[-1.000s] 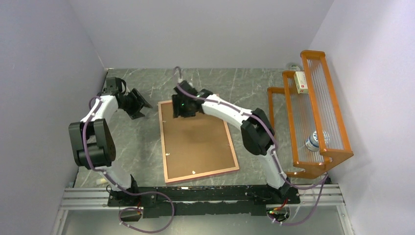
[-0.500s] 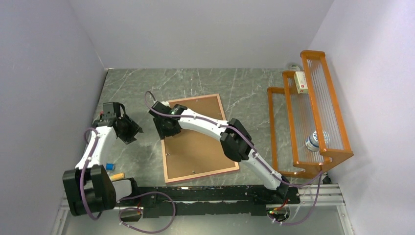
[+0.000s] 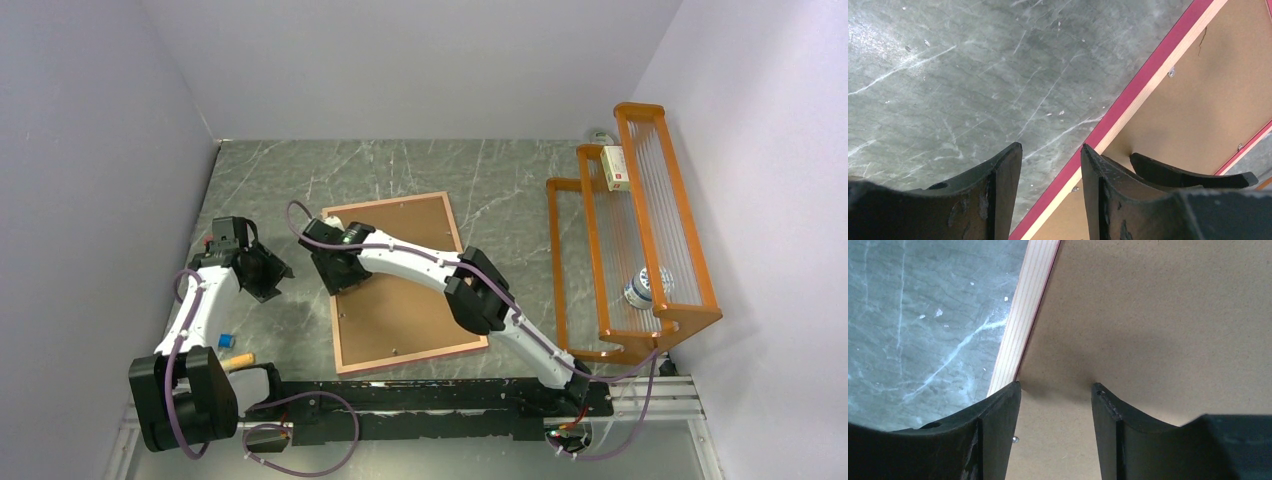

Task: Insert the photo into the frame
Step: Install the photo frame at the center of the board.

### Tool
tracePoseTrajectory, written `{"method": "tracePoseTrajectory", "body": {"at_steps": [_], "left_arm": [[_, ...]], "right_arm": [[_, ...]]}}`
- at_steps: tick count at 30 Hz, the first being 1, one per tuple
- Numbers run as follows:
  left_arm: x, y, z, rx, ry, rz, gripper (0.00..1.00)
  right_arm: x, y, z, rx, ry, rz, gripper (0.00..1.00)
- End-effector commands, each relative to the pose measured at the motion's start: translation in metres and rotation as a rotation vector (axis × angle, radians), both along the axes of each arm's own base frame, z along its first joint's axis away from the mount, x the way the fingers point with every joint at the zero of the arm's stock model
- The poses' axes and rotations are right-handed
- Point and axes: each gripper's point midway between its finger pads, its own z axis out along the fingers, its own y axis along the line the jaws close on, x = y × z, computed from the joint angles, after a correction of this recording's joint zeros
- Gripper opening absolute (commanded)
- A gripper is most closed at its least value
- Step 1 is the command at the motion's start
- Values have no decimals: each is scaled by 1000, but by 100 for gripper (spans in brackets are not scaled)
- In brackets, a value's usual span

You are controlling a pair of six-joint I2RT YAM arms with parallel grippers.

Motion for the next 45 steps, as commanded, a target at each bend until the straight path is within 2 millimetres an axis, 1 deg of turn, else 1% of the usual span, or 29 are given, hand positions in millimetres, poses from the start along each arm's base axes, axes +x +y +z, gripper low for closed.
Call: {"method": "tracePoseTrajectory", "body": {"at_steps": [1, 6, 11, 13, 18, 21, 26, 30, 33, 36, 39, 45], "left_arm": [[-5, 6, 0, 21, 9, 46, 52], [-12, 15, 3, 67, 12, 80, 52], [-14, 16, 5, 71, 18, 90, 52], [-14, 21, 5, 94, 23, 106, 52], [-15, 21, 2, 90, 32, 116, 51], [-15, 23, 0, 87, 39, 122, 50], [-14, 26, -3, 76, 44, 131, 49], [-12, 26, -6, 44, 46, 132, 49], [-12, 26, -9, 21, 53, 135, 49], [-13, 27, -13, 3, 58, 143, 48], [-14, 29, -15, -8, 63, 149, 48], [-16, 29, -20, -39, 68, 162, 48]], "right_arm": [[-3, 22, 30, 82, -79, 52, 59], [-5, 30, 38, 100, -121, 76, 60], [-8, 34, 40, 99, -150, 92, 61], [-8, 36, 44, 106, -167, 93, 62], [-7, 40, 60, 153, -220, 96, 64], [-7, 41, 65, 165, -237, 96, 65], [-10, 47, 66, 191, -239, 116, 67], [-12, 53, 59, 181, -227, 137, 71], [-11, 56, 47, 144, -222, 158, 71], [-11, 59, 43, 112, -249, 186, 71], [-11, 59, 43, 85, -297, 207, 71], [-13, 54, 25, 5, -324, 235, 72]]}}
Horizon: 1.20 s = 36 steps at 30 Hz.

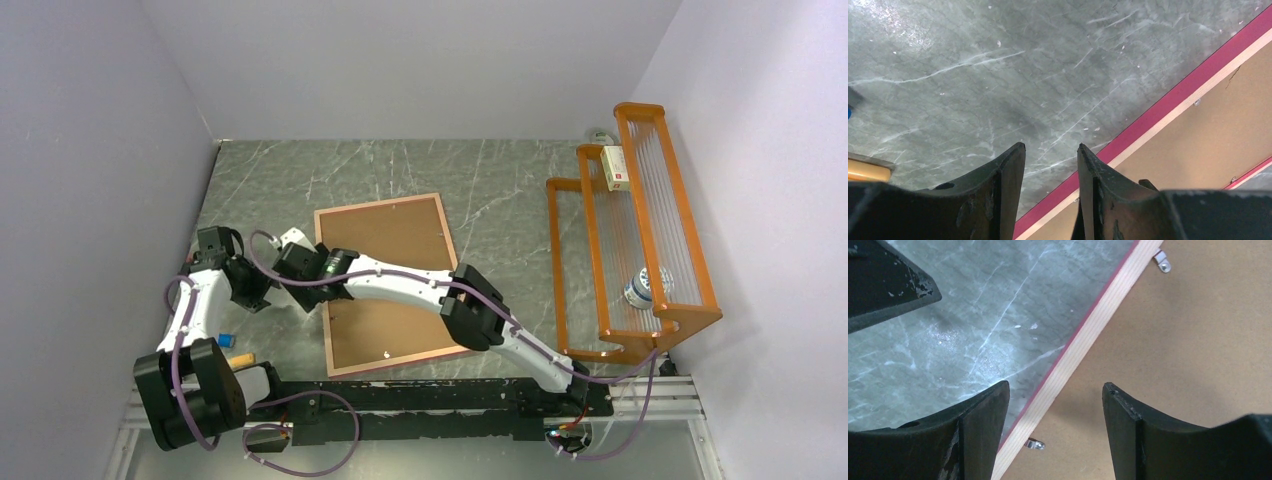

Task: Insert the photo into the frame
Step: Install the photo frame at the center of the board, then turn over the photo frame at the center of the board.

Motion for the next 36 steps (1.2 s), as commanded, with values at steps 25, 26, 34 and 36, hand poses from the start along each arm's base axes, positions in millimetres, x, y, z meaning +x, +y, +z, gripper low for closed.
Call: {"method": "tracePoseTrajectory", "body": {"at_steps": [25, 26, 34, 36], "left_arm": [[14, -39, -29, -254, -61, -100, 48], [16, -43, -29, -281, -72, -113, 48], [38, -69, -15, -447, -217, -218, 53], [44, -77, -7, -495, -278, -258, 59]], "right_arm": [[3, -74, -19, -218, -23, -228, 29], [2, -79, -20, -222, -8, -243, 26], [-2, -96, -20, -139, 132, -343, 10], [1, -96, -12, -108, 149, -364, 6]]}}
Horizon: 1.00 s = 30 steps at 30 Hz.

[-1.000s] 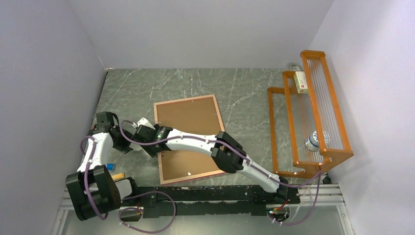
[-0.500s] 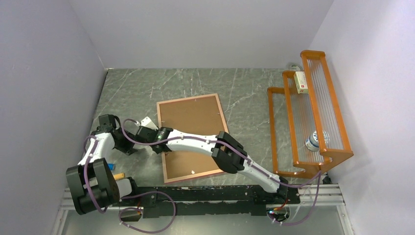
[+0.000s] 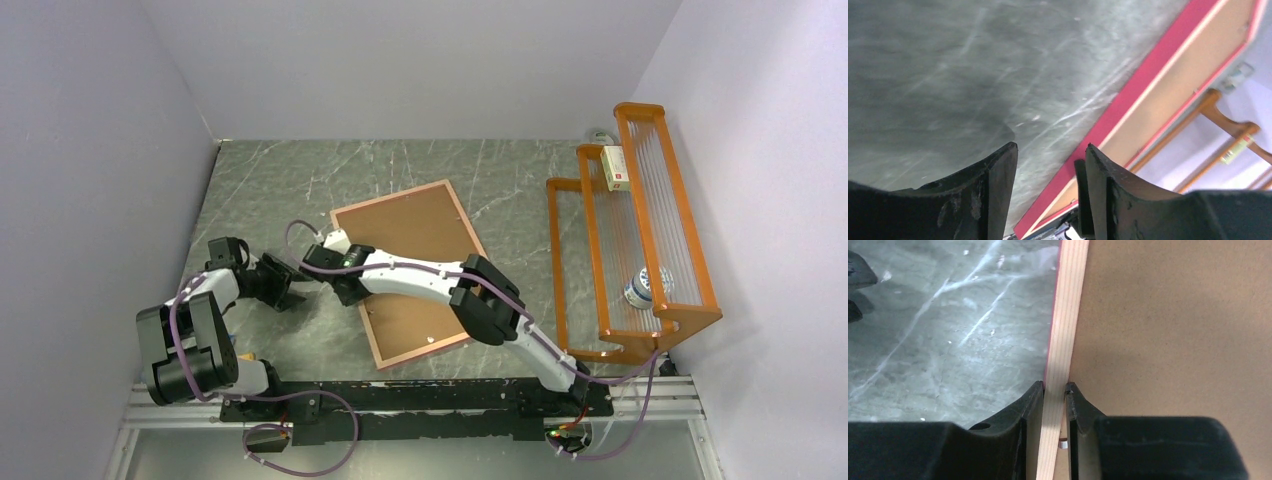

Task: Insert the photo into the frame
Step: Turn over the photo frame at the center of the board.

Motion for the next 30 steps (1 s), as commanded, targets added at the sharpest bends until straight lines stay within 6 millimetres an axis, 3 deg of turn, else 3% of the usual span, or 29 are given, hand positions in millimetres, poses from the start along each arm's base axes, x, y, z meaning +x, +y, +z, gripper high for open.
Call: {"method": "tracePoseTrajectory", "body": {"at_steps": [1, 6, 8, 15, 19, 26, 30], "left_arm": [[25, -21, 29, -146, -218, -98, 62], [40, -38, 57, -273, -355, -178, 93], [44, -46, 66, -302, -388, -219, 94], [59, -76, 67, -363, -408, -309, 94], [71, -94, 79, -426, -481, -384, 94], [83, -103, 108, -439, -605, -424, 94], [90, -105, 107, -424, -600, -404, 91]], "right_arm": [[5, -17, 27, 50, 51, -90, 4], [6, -10, 63, 171, 88, -102, 0], [3, -10, 75, 213, 106, -97, 0], [-9, -15, 119, 357, 133, -49, 0], [-19, -21, 127, 377, 147, -17, 0], [-27, -22, 143, 406, 149, 56, 0], [-28, -19, 148, 404, 149, 113, 1]]}}
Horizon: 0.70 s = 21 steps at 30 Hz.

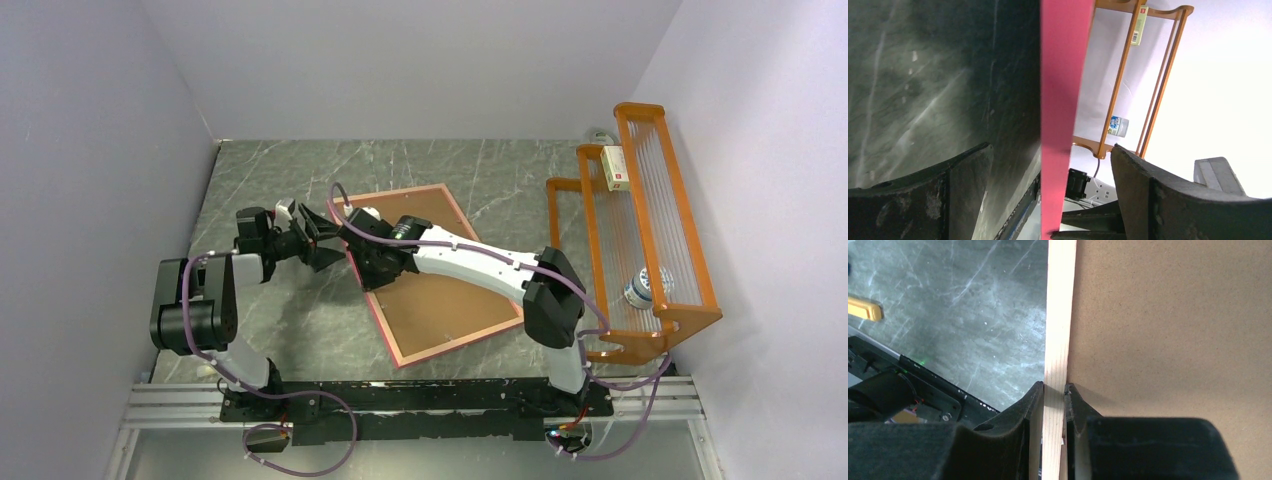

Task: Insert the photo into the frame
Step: Turn over the photo frame at the center of the board.

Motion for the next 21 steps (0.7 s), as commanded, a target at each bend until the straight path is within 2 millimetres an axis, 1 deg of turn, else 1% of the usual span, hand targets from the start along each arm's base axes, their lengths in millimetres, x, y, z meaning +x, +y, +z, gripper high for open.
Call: {"method": "tracePoseTrajectory", "body": {"at_steps": [1, 3, 6, 9, 14, 17, 19, 20, 21], "left_arm": [[16, -4, 23, -4, -83, -4, 89], [22, -5, 19, -1, -53, -5, 84], [31, -5, 20, -2, -47, -7, 73], [37, -5, 25, -5, -57, -8, 62], [41, -5, 27, 29, -62, -29, 41], [43, -4, 29, 51, -73, -37, 23], [46, -2, 32, 81, -81, -35, 9], [47, 0, 34, 103, -82, -29, 3], [48, 1, 36, 125, -68, -23, 3]], "right_arm": [[-1, 19, 51, 136, -66, 95, 1], [0, 19, 55, 127, -84, 128, 1], [0, 20, 60, 129, -106, 186, 3], [-8, 22, 62, 150, -93, 257, 5], [-9, 16, 62, 114, -97, 291, 6], [-6, 11, 66, 99, -111, 271, 8], [-1, 3, 70, 68, -132, 241, 17], [2, -1, 73, 53, -150, 224, 25], [6, -5, 76, 41, -176, 207, 33]]}}
